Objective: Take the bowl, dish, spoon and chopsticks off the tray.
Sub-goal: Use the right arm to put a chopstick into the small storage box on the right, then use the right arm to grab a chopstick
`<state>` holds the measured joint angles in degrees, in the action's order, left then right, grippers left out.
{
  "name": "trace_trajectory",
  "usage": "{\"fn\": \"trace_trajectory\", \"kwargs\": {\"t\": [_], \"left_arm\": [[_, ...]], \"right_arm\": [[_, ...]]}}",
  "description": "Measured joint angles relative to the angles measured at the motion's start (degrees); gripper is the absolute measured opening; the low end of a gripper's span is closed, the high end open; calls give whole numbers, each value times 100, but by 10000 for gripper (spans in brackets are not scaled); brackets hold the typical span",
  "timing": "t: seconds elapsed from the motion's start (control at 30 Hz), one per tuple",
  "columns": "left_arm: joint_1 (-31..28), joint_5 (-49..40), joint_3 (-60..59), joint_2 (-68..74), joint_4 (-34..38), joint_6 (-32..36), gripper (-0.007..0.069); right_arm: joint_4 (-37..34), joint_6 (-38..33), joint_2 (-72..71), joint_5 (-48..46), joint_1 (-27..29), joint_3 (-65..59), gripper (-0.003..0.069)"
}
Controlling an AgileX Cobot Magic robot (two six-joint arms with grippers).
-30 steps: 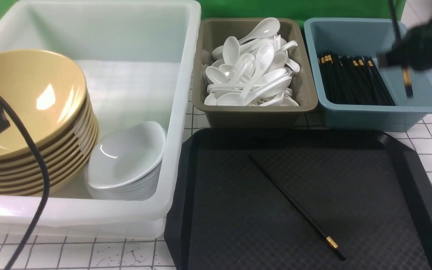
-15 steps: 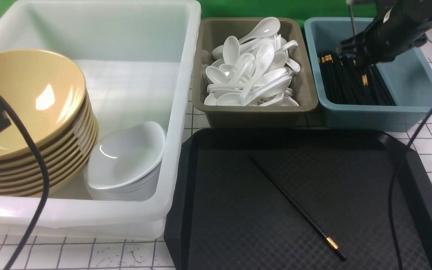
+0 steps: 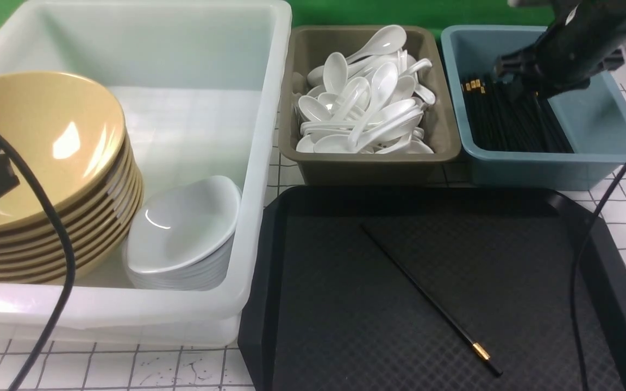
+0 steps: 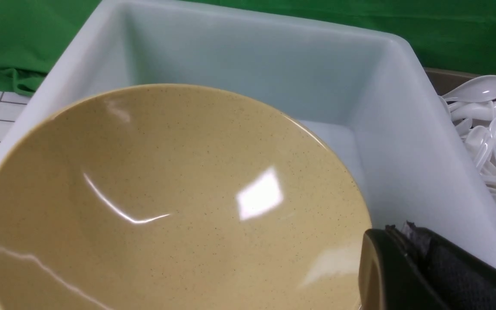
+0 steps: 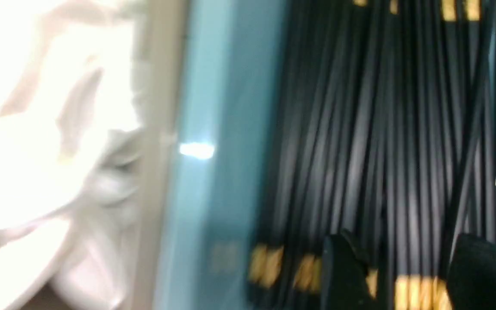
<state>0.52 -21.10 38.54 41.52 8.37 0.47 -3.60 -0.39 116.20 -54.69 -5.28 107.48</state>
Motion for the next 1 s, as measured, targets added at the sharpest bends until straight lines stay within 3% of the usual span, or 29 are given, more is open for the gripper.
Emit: {"fn": "trace_trajectory", "kwargs": {"t": [0.1,0.2,0.43,0.77,1.0], "left_arm": [[0,-2,0,0,5,0,-12],[0,-32,0,0,16,0,-12],[0,-95,0,0,16,0,-12],[0,-95,0,104,16,0,-12],[0,-97,0,113,16,2,-12]], "right_arm": [[-268,-248,-505,-828,-286,-105,375],[-417,-518,-1217,-1358,-1053,-949,374],[-155,-524,-1851,-427,-2686,-3799,374],[359,-77,-1866,748,-2801,-4840,372],[452,237,-1632,1010,-2746,-5156,265]]}}
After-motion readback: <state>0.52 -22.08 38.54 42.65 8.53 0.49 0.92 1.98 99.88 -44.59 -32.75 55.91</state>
